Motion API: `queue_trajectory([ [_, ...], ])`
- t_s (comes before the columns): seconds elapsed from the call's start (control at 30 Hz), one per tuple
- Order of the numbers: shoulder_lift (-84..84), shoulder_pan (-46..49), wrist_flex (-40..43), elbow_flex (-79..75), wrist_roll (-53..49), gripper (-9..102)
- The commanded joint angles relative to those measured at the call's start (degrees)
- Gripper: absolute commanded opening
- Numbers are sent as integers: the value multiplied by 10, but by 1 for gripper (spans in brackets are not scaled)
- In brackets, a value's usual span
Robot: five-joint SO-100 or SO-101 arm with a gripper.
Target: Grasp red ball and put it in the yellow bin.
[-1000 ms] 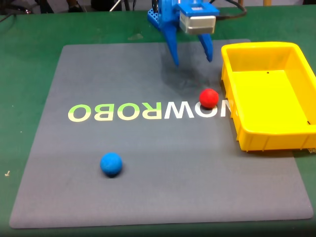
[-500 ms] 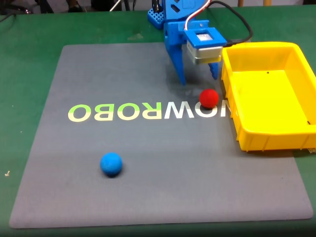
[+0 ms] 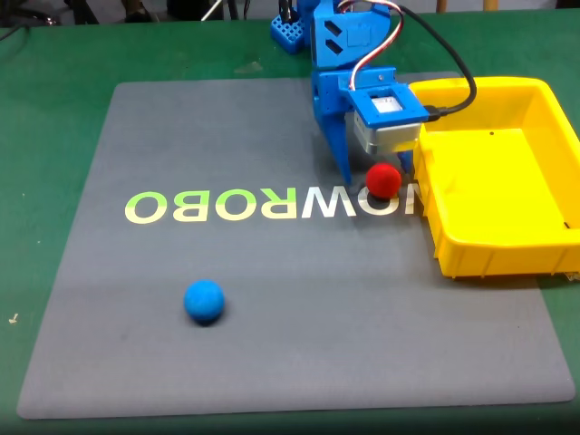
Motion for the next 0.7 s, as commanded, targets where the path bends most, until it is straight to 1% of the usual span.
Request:
queue_trajectory([
  [0.0,-2,-5,-19,-38,11,31],
  [0.27,-19,-8,-25,-40,24,30],
  [0.67,-52,-11,-44,-54,38,25],
])
